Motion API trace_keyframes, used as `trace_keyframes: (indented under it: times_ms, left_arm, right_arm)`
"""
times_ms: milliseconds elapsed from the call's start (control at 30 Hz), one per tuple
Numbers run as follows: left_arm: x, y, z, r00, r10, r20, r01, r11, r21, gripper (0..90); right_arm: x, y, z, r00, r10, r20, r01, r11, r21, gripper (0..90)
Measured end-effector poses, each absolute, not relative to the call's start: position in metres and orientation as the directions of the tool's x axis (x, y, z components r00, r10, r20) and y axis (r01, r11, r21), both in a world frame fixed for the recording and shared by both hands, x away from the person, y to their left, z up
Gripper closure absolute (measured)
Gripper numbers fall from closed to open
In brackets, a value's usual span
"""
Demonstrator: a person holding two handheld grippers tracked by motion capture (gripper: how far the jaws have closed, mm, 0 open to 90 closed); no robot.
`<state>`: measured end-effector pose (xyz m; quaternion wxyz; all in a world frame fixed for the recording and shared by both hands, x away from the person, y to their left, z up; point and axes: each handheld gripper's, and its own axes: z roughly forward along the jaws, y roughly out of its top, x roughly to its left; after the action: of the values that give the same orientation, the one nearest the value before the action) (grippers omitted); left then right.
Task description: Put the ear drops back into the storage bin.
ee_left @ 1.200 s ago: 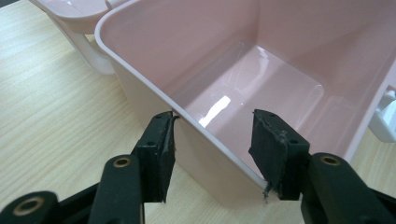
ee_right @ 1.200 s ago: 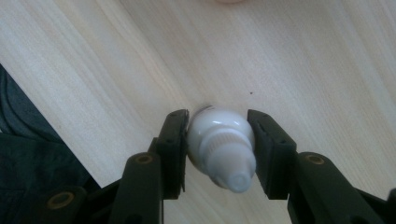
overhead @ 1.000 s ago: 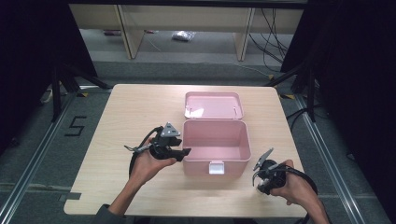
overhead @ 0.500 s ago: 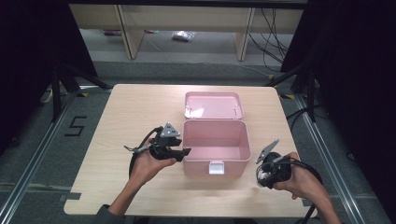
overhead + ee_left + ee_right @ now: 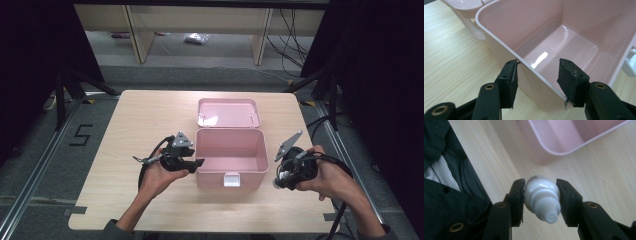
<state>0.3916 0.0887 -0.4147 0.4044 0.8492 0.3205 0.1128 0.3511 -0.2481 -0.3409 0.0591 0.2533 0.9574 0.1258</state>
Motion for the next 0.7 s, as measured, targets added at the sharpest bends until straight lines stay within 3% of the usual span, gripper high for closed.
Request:
trace_keyframes:
  times_ms: [333, 700]
  left_arm:
    - [0.391, 0.089, -0.415, 0.768, 0.637, -0.07, 0.455, -0.465, 0.76, 49.7]
    - [0.391, 0.088, -0.415, 0.768, 0.637, -0.066, 0.454, -0.467, 0.759, 49.9]
  right_arm:
    - [0.367, -0.233, -0.303, -0.871, 0.485, -0.078, 0.448, 0.849, 0.281, 60.3]
    - [0.389, -0.212, -0.298, -0.875, 0.48, -0.063, 0.446, 0.85, 0.28, 60.3]
